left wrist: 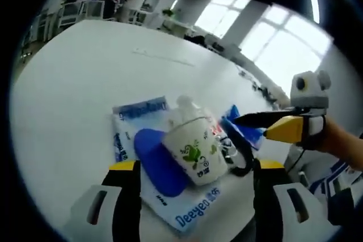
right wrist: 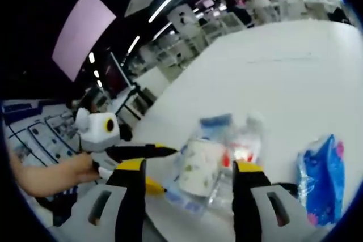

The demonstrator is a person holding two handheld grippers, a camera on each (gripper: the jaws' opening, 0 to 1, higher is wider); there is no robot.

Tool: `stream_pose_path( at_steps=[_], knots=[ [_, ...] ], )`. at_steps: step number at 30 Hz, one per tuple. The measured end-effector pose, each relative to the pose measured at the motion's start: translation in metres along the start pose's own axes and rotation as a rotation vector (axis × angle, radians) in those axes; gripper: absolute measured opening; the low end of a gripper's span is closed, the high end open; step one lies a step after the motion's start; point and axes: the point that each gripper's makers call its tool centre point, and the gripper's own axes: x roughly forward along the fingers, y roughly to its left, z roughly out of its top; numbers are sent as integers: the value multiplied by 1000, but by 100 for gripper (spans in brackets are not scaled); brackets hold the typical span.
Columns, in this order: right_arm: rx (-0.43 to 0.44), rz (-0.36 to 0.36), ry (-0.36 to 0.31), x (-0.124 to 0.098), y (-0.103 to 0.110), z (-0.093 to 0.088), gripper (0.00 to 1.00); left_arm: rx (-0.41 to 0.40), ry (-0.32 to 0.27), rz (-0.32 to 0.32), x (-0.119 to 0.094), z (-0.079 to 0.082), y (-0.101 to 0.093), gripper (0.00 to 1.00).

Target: Arrange the tabletop items into an orderly group along one side of the table until the central work area is clear of visible clutter.

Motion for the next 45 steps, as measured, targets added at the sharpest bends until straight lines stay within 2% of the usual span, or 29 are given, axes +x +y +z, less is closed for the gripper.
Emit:
stream_pose_path(
  at_steps=[6,15,22,26,39,45],
  knots=[
    [6,-5,31,10,-1,-5,55,5,24,-9,8,-4,-3,76],
    [20,-8,58,19,-2,-8,55,-55,30,10,15,-7,4,73],
    [-11,-34,100,27,-5,-14,54,-77,48,13,20,-11,5,72],
    [0,-30,100,30,-4,-12,54,-105,29,3,22,-8,4,73],
    [26,-32,93,36,-6,-9,52,-101,43,12,25,-8,7,63],
    [16,-43,122,47,-3,-10,53,-111,40,14,29,-6,10,56]
  ],
)
